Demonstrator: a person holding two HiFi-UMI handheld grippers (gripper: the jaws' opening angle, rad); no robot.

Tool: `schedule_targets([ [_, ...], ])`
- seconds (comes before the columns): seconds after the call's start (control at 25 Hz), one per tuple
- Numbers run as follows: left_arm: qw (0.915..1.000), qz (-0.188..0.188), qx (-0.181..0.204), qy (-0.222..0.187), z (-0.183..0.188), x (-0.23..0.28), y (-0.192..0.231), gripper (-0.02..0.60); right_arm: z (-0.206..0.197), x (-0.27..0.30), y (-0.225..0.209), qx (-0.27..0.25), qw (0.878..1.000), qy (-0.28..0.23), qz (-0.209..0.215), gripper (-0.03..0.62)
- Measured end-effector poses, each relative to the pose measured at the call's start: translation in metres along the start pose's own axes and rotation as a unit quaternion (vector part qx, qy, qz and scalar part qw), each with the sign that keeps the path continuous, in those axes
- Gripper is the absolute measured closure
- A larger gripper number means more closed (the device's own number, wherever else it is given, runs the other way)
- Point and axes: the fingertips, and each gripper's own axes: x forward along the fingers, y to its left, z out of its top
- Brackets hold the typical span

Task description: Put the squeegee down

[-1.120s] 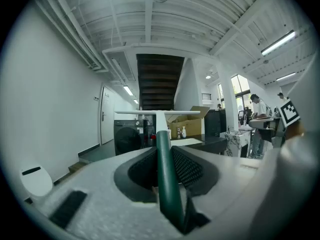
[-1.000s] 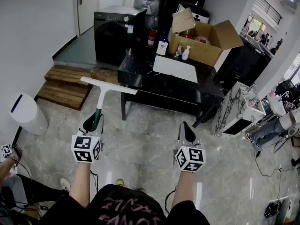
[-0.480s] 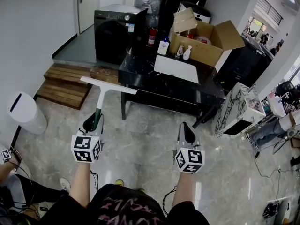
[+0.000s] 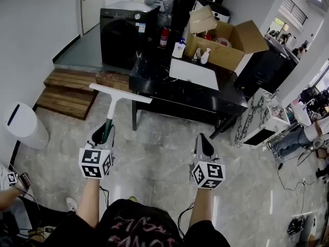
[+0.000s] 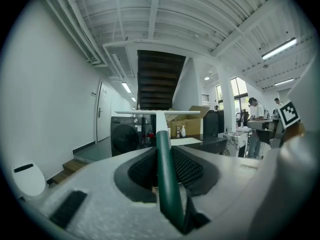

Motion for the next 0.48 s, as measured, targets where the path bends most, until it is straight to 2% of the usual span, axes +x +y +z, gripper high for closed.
schedule_targets([
  [0.24,0.9999,-0.015,-0.001,0.005,-0.005,0.020,0.014,0.480,-0.012,0.016,0.010,-0.004,1.000,0.014,-0.006,0.583],
  [0.48,0.9997,-0.021,0.001,0.008,-0.004,0.048,0.021,0.480,-0.013,0.046,0.001,-0.003,1.000,0.014,-0.003,0.583],
])
